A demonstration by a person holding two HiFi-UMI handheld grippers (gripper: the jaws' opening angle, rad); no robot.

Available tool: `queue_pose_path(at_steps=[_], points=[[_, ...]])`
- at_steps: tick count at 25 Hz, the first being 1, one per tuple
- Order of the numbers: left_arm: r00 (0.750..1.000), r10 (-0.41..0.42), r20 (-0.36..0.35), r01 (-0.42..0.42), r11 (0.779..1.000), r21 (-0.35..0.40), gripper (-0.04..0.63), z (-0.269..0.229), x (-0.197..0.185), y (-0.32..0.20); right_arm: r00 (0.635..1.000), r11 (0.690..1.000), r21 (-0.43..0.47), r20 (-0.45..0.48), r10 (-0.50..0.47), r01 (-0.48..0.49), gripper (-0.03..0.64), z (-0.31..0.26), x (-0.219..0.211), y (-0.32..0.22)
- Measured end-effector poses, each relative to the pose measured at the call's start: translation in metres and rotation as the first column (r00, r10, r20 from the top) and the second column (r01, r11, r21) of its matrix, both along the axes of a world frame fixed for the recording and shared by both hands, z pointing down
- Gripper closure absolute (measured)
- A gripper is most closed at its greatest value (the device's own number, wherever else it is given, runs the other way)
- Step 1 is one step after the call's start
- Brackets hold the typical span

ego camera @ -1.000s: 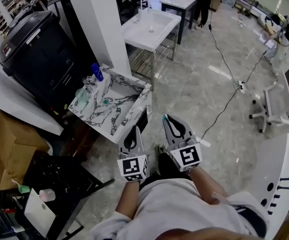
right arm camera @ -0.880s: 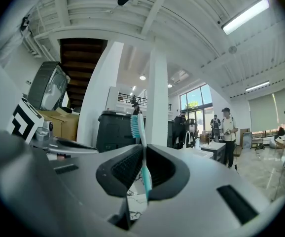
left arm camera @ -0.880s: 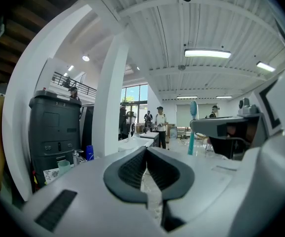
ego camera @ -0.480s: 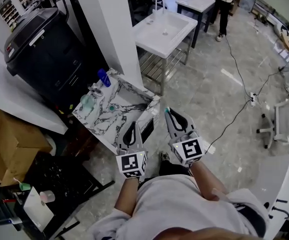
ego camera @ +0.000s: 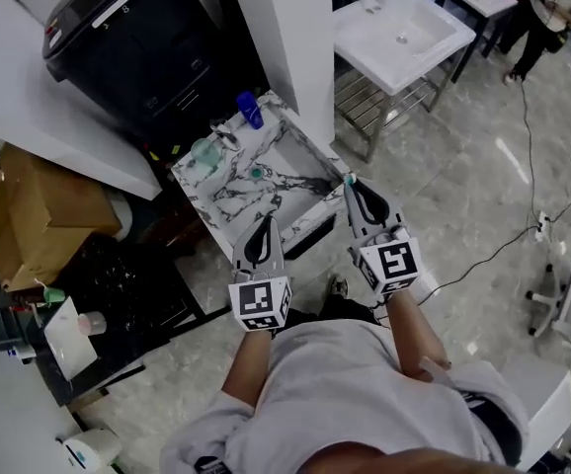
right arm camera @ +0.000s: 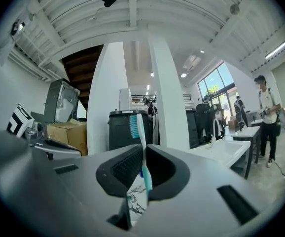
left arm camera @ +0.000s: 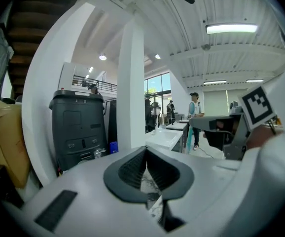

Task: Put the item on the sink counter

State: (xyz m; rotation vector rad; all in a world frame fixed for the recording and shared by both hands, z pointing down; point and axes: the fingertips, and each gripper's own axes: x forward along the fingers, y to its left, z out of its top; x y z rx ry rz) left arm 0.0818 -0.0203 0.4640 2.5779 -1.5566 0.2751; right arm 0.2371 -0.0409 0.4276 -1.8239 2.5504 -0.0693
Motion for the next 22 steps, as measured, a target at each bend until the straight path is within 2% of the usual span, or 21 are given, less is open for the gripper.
queue_pose_path(at_steps=[5, 12, 19, 22], points=[[0.993, -0.113, 0.024, 0.114, 0.993, -0.018, 0.584, 0.007, -0.033, -0.010, 0.990, 0.990, -0.017, 0.022, -0.141, 0.141, 0.594, 0.010, -0.045, -0.032], [0.965, -0.261, 0.001, 0.261, 0.965, -0.038, 0.584, 0.017, -0.085, -0.032, 0.951, 0.950, -0.039, 0.002, -0.309, 0.309, 0.594, 0.017, -0.112, -0.071], [0.954, -0.296, -0.037, 0.294, 0.954, -0.059, 0.584, 0.032, -0.121, -0.075, 0.914, 0.913, -0.084, -0.034, -0.404, 0.400, 0.594, 0.027, -0.164, -0.102], [0.954, -0.297, -0.038, 0.293, 0.953, -0.070, 0.584, 0.036, -0.136, -0.095, 0.912, 0.910, -0.095, -0.040, -0.408, 0.403, 0.594, 0.027, -0.181, -0.121]])
